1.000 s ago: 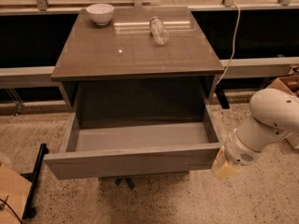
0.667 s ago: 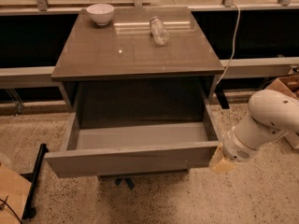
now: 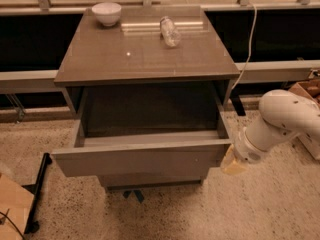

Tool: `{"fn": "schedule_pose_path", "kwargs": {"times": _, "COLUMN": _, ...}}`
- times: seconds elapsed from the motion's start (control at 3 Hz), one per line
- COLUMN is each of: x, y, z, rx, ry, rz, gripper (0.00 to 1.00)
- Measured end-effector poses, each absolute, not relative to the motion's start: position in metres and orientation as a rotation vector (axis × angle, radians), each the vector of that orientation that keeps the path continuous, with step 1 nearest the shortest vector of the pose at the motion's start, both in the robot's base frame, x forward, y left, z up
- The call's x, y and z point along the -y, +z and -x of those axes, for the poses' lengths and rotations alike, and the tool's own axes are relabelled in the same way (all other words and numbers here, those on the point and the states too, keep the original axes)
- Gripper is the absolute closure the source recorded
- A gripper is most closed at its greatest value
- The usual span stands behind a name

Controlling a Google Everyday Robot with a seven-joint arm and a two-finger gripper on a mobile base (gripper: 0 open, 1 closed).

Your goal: Close top drawer

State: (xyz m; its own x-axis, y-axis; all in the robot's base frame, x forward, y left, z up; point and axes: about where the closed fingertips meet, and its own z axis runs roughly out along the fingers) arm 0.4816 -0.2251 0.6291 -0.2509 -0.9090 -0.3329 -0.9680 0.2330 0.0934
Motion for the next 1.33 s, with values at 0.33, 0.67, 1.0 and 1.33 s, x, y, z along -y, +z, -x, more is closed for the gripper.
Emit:
{"fn": "schedule_pose_path", "kwargs": {"times": 0.33, "x": 0.225, "y": 0.629, "z": -0.479, "rx": -2.294, "ry": 0.416, "rz": 1.778, "gripper": 1.00}}
{"fn": "schedule_pose_path", "kwargs": {"times": 0.67, "x": 0.222, "y": 0.629, "z": -0.524, "rx": -2.226, "ry": 0.371, "rz": 1.790, "gripper": 1.00}}
{"fn": "schedule_pose_path", "kwargs": {"times": 1.0, "x": 0.219, "y": 0.627, "z": -0.551, "rx": -2.168, "ry": 0.340, "rz": 1.810, "gripper": 1.00}}
{"fn": "schedule_pose_path", "kwargs": {"times": 1.33, "x": 0.219, "y": 0.627, "z": -0.552, "rx": -2.168, "ry": 0.340, "rz": 1.810, "gripper": 1.00}}
